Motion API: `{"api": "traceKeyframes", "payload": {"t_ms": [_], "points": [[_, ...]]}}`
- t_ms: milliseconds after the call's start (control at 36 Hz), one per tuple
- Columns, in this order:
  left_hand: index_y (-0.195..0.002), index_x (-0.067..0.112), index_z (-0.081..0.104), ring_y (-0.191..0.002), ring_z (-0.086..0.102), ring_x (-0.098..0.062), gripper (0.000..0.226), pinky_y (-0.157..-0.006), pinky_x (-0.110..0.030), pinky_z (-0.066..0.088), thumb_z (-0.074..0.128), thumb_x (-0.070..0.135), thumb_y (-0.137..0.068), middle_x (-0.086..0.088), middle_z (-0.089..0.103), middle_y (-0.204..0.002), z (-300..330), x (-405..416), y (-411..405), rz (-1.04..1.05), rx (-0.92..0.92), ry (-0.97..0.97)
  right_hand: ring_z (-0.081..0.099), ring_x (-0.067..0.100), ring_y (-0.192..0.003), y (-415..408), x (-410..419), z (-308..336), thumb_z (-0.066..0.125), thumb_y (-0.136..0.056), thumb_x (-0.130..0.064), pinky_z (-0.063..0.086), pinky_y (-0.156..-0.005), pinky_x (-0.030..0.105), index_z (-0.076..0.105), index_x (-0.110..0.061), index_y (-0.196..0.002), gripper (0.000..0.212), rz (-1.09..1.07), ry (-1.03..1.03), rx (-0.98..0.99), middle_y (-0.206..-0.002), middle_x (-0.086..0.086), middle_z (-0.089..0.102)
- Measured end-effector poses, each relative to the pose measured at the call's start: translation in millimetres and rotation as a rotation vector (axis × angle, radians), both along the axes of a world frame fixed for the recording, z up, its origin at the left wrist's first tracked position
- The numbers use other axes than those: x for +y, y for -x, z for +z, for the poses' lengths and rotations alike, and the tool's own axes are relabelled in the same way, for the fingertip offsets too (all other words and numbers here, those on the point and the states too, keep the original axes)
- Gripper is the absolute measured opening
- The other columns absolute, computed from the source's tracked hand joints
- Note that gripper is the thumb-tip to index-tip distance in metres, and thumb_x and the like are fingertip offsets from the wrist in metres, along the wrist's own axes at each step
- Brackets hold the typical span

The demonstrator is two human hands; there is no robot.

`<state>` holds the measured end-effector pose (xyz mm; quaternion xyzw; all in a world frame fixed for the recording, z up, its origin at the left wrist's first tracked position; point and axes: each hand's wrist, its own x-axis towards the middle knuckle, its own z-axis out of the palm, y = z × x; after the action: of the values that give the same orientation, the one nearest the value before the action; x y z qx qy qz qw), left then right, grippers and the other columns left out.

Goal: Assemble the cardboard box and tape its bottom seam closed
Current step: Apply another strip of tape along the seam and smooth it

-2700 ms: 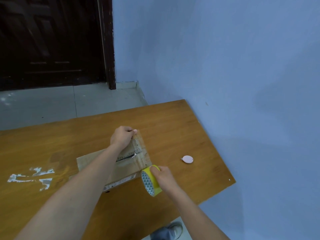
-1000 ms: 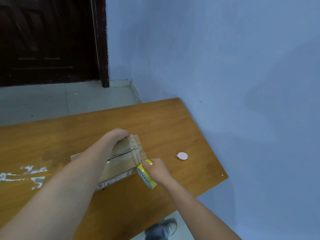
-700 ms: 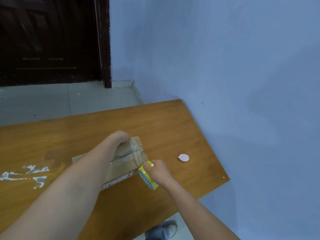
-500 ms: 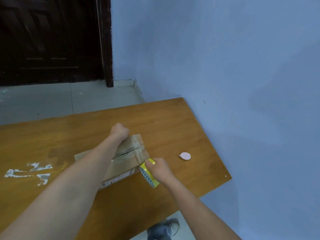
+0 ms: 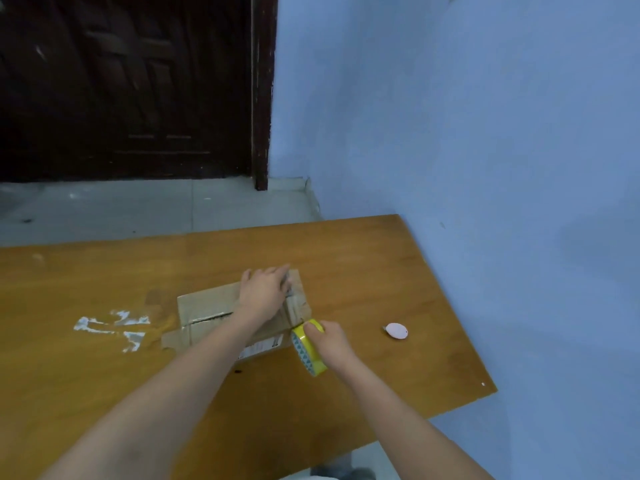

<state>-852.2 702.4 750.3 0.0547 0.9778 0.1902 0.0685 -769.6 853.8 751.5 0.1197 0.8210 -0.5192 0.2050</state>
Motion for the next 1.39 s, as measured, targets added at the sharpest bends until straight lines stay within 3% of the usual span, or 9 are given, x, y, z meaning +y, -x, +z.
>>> {"api": "traceKeyframes", "payload": {"t_ms": [306,417,556,694,833,1056,1222,1306,1389], "points": [[-0.125,0.034,0.059,-0.123,0.037,-0.028,0.031,-0.098,-0.031,0.028,0.042,0.033,-0.1,0.003,0.06,-0.129,13.2,8.4,-0.3,0.334,-0.159,-0.357,0.047,-0.006,-0.043,-4.5,8.0,-11.0,0.052,-0.095,-0.018,0.038,-0.047,0.017,0.055,-0.023,-0.065,0.031,0.007,0.092,-0.017,-0.058,-0.011,0.053],[-0.124,0.034,0.059,-0.122,0.041,-0.028,0.032,-0.1,-0.033,0.027,0.038,0.032,-0.101,0.003,0.062,-0.125,13.1,8.9,1.5,0.332,-0.161,-0.331,0.048,0.002,-0.049,-5.0,8.6,-6.6,0.051,-0.096,-0.019,0.036,-0.046,0.015,0.053,-0.023,-0.066,0.031,0.011,0.109,-0.035,-0.061,-0.005,0.051],[-0.118,0.027,0.058,-0.107,0.054,-0.022,0.035,-0.101,-0.039,0.025,0.032,0.015,-0.098,0.001,0.066,-0.112,13.0,17.8,1.4,0.193,-0.061,-0.075,0.049,0.018,-0.072,-2.9,8.9,-2.0,0.048,-0.097,-0.022,0.039,-0.062,0.027,0.055,-0.02,-0.072,0.025,0.039,0.13,-0.057,-0.078,0.009,0.052],[-0.14,0.02,0.034,-0.135,0.03,-0.024,0.041,-0.113,-0.046,0.013,0.025,0.019,-0.101,-0.005,0.039,-0.146,8.2,13.7,-6.1,0.06,-0.039,0.046,0.051,0.019,-0.073,-1.2,10.0,-2.0,0.048,-0.097,-0.023,0.039,-0.065,0.029,0.057,-0.012,-0.084,0.019,0.078,0.12,-0.065,-0.08,0.01,0.055],[-0.152,0.017,0.001,-0.146,-0.005,-0.017,0.057,-0.115,-0.045,-0.01,0.026,0.029,-0.102,0.001,-0.004,-0.16,3.2,13.5,-27.3,0.002,0.023,0.123,0.049,0.018,-0.067,3.3,7.1,-5.6,0.05,-0.095,-0.023,0.035,-0.062,0.028,0.054,-0.018,-0.071,0.025,0.064,0.061,-0.054,-0.073,0.006,0.054],[-0.152,0.016,0.001,-0.145,-0.014,-0.015,0.058,-0.115,-0.042,-0.011,0.02,0.039,-0.102,0.002,-0.007,-0.159,1.0,16.5,-62.5,-0.096,-0.078,0.128,0.04,0.006,-0.052,2.5,10.7,-7.8,0.051,-0.093,-0.012,0.034,-0.049,0.02,0.049,-0.021,-0.059,0.036,0.071,0.101,-0.004,-0.057,-0.006,0.047],[-0.152,0.021,-0.001,-0.145,-0.013,-0.015,0.055,-0.116,-0.039,-0.009,0.018,0.038,-0.103,0.007,-0.006,-0.159,-2.0,9.8,-81.0,-0.211,-0.012,0.186,0.047,0.012,-0.06,0.1,11.7,-5.5,0.05,-0.094,-0.015,0.037,-0.054,0.022,0.054,-0.019,-0.066,0.029,0.069,0.138,-0.029,-0.066,0.0,0.054],[-0.152,0.021,0.011,-0.146,-0.003,-0.021,0.059,-0.116,-0.042,-0.006,0.034,0.033,-0.098,0.006,0.006,-0.158,-2.1,-2.1,-90.8,-0.284,0.057,0.203,0.052,0.016,-0.068,-0.4,10.4,-6.4,0.05,-0.095,-0.018,0.04,-0.059,0.025,0.059,-0.016,-0.075,0.022,0.045,0.171,-0.029,-0.075,0.005,0.058],[-0.14,0.02,0.045,-0.136,0.038,-0.025,0.075,-0.106,-0.05,0.032,0.069,0.041,-0.073,0.003,0.043,-0.146,3.0,-11.5,-96.2,-0.342,0.147,0.286,0.058,0.009,-0.063,-3.6,8.3,-8.2,0.051,-0.095,-0.02,0.045,-0.058,0.019,0.064,-0.019,-0.078,0.022,0.009,0.219,-0.032,-0.073,-0.001,0.063]]}}
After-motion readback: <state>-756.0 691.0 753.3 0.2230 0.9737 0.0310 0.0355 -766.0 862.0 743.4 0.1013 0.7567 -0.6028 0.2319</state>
